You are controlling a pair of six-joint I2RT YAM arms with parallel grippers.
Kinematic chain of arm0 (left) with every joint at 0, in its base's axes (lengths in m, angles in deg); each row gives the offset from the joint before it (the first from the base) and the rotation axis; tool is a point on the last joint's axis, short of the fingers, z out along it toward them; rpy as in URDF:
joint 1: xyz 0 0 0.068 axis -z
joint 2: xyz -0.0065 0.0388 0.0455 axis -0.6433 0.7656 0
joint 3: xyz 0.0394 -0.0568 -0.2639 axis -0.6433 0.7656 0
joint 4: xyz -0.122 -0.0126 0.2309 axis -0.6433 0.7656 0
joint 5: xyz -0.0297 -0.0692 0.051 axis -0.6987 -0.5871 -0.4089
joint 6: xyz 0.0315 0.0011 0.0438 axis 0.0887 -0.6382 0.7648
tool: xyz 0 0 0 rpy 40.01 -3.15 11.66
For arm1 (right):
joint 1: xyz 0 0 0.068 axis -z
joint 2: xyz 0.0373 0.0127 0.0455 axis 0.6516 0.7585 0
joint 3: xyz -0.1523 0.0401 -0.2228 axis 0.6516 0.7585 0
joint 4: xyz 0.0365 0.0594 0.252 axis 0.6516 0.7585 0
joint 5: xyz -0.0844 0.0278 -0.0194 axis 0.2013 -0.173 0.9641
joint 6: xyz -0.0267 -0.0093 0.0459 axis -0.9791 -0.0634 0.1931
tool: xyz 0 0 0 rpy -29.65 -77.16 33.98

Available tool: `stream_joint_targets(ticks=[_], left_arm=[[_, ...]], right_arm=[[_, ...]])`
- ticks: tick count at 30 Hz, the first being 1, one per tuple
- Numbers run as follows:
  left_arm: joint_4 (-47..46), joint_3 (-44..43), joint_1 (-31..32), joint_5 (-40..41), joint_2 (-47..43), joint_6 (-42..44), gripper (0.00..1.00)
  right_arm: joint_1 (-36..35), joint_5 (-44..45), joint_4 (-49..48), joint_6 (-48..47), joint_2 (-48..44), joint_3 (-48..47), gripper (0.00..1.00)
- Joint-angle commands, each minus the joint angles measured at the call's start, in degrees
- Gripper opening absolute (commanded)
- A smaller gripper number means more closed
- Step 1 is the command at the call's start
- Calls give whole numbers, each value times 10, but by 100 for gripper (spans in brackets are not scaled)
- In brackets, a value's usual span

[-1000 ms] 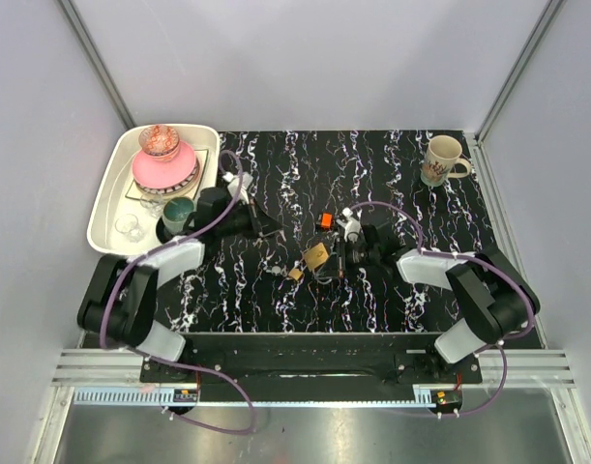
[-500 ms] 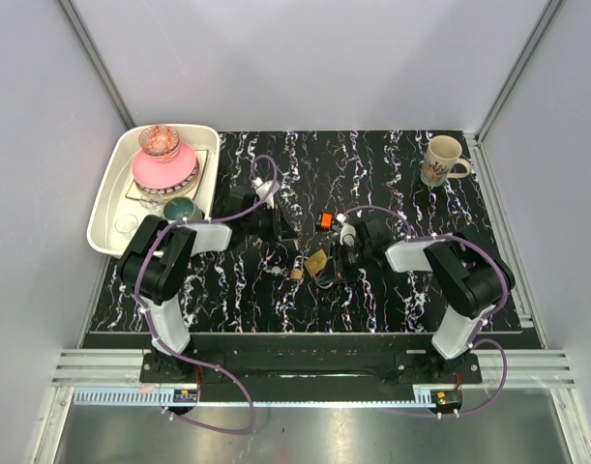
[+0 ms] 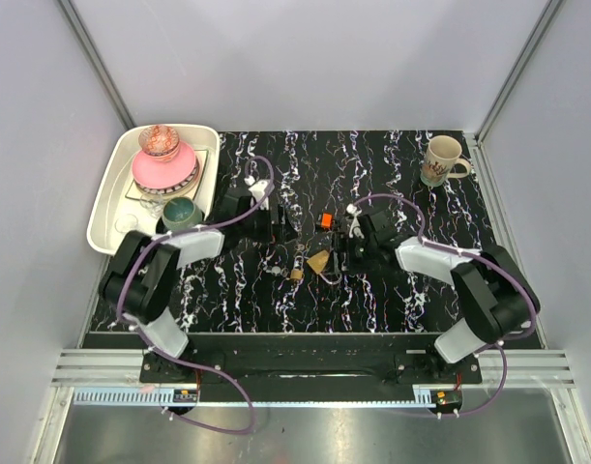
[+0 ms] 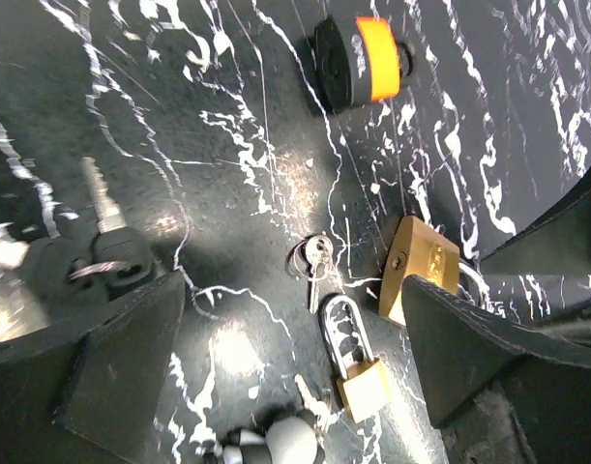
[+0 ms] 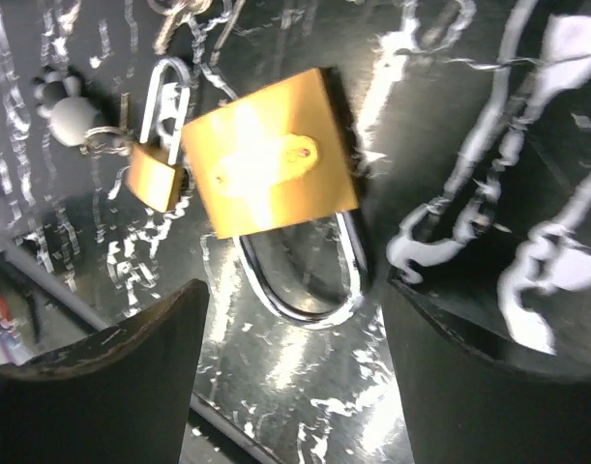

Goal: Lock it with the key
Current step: Place the lock at the center of the board, then reset both arms

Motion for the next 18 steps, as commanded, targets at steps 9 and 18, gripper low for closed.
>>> stream_joint_targets(ticks=[9,18], left_arm=[[0,128,1,270,-399,90,99],[64,132,0,294,-517,90,99]], right_arm=[[-1,228,83,-28,-153,-11,100],[0,286,39,-29,-266,-12,100]])
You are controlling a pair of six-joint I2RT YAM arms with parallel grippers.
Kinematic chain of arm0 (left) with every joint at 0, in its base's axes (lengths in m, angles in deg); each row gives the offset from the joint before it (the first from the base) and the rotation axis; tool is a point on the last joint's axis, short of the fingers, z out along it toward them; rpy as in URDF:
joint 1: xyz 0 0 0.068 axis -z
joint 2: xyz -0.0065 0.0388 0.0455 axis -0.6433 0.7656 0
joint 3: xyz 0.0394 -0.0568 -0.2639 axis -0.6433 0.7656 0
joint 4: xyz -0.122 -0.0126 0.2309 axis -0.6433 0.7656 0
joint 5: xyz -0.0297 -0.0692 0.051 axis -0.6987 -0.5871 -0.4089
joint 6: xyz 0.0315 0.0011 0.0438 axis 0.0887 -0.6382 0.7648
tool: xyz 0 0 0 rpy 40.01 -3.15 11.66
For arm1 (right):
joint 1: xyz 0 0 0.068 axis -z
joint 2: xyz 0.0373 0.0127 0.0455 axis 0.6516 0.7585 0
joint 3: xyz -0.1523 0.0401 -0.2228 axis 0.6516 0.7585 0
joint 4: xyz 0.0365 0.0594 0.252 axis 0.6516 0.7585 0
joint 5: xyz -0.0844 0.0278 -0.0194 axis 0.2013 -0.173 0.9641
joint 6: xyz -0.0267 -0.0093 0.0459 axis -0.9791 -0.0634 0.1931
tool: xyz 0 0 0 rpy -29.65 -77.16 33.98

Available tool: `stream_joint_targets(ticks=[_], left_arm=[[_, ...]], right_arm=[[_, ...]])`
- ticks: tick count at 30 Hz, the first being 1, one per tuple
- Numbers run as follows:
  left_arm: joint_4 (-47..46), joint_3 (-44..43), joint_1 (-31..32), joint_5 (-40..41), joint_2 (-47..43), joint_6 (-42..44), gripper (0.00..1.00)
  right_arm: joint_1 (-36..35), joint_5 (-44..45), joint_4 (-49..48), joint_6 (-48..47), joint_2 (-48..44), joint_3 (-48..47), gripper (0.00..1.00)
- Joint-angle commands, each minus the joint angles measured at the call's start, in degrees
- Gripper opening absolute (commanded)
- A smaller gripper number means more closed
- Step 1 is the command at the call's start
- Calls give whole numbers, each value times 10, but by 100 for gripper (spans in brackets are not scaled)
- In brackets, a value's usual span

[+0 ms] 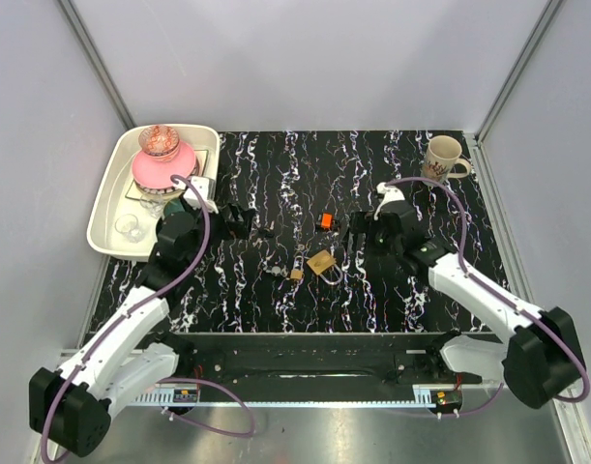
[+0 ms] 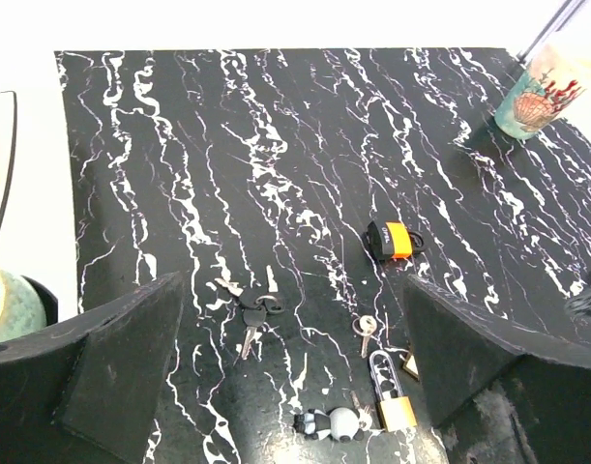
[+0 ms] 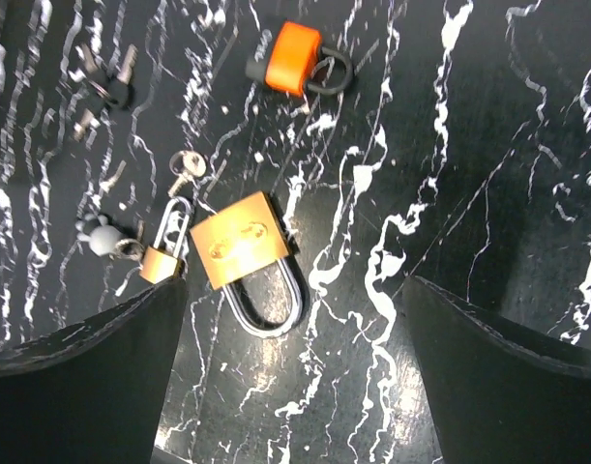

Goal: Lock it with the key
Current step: Reset both arms

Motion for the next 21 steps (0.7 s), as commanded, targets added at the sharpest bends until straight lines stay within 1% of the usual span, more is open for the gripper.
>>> stream_joint_targets(ticks=[1,3,6,9,12,13,14,16,17,19,20,21], left_arm=[[19,-1,1,40,-29,7,99],[4,9,0,59,-53,1,99],[7,16,0,86,-70,-6,99],[7,22,0,92,-83,-1,99],[7,26,0,100,-84,-1,99],[6,29,0,98,-85,-1,99],[-6,33,0,93,-84,0,99],[-11,38,0,92,-82,1,99],[-9,38,0,91,-78,5,99],[-9,40,0,81,-75,14,99],[-13,41,0,74,-78,26,99],[-21,51,1,49,-82,36,99]], right_arm=[[0,53,-40,-10,-53,-11,100],[0,65,-46,-10,-74,-10,100],[-1,83,-47,-11,-101,-10,100],[0,107,-63,-11,-142,1,100],[0,151,-90,-15,-184,25,100],[-1,180,-105,-23,-193,37,100],[0,195,-149,-26,-211,49,100],[0,220,-193,-43,-227,85,100],[-1,229,-230,-52,-236,94,100],[0,259,-259,-75,-238,111,100],[0,262,-291,-90,-233,117,100],[1,266,-326,-112,-230,144,100]])
